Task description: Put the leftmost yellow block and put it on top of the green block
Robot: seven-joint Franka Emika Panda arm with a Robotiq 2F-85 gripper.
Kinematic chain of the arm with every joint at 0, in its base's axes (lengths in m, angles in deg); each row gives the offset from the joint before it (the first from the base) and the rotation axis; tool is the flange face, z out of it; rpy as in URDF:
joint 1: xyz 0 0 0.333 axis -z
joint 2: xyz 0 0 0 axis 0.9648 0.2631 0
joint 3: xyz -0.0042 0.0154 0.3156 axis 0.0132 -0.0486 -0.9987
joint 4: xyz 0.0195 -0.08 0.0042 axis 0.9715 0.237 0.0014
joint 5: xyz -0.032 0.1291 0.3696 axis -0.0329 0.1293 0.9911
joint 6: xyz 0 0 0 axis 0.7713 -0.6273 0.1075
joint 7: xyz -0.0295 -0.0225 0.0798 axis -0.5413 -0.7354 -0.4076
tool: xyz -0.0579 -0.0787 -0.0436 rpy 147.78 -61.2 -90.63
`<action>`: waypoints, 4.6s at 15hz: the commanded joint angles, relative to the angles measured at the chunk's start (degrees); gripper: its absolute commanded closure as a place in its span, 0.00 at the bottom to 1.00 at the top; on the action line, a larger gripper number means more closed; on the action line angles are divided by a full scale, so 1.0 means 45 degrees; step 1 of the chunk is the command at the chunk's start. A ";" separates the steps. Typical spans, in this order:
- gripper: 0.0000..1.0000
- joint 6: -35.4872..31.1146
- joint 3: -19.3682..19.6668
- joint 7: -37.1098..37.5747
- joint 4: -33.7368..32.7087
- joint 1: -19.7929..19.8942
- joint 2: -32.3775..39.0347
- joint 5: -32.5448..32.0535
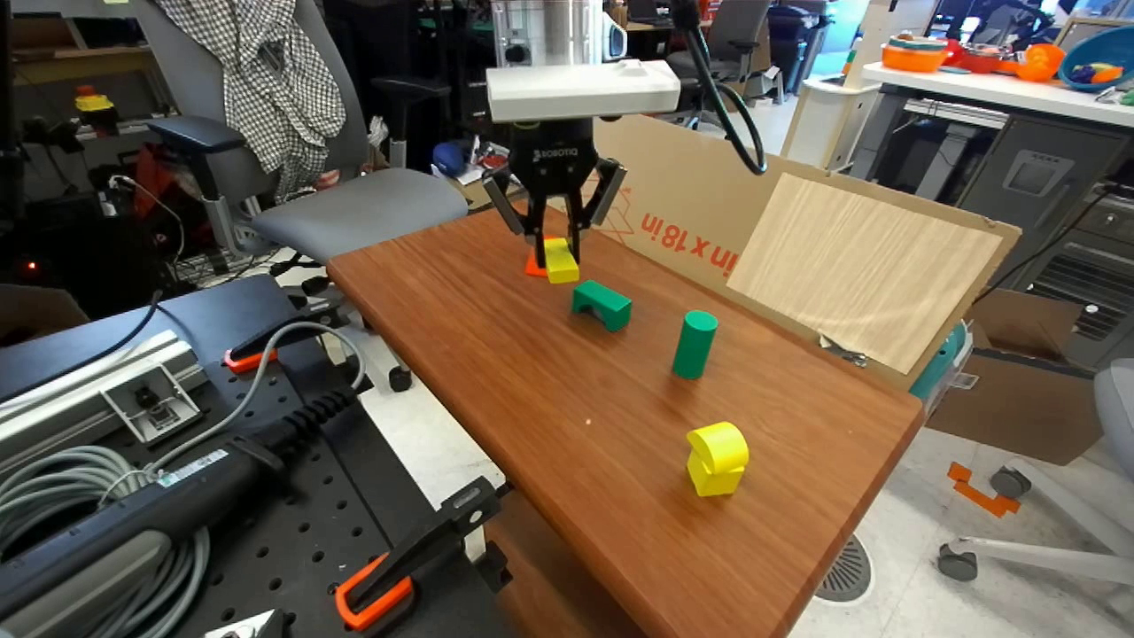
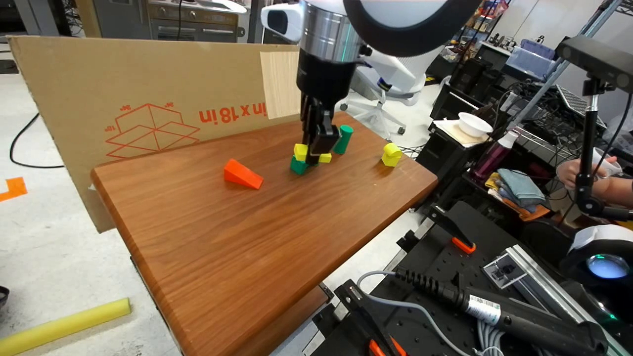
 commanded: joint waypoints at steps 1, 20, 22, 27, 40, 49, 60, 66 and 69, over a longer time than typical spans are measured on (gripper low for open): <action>0.92 0.0462 0.0503 -0.1300 -0.0205 -0.0042 0.0038 -0.1308; 0.92 0.0677 0.0391 -0.2720 -0.1843 -0.0476 0.1749 -0.6617; 0.92 0.0639 0.0113 -0.2974 -0.1952 -0.0288 0.1817 -0.6087; 0.92 0.0776 -0.0408 -0.3999 -0.2071 0.0127 0.1988 -0.3902; 0.92 0.0511 0.0031 -0.4481 -0.2362 0.0099 0.1743 -0.2837; 0.92 0.0575 0.0061 -0.4882 -0.2179 0.0286 0.1633 -0.1838; 0.92 0.0809 0.0051 -0.5037 -0.1850 0.0509 0.1580 -0.0906; 0.21 0.0832 0.0117 -0.4845 -0.1895 0.0451 0.1540 -0.0778; 0.01 0.0902 -0.0128 -0.4745 -0.1511 0.0635 0.1074 -0.0169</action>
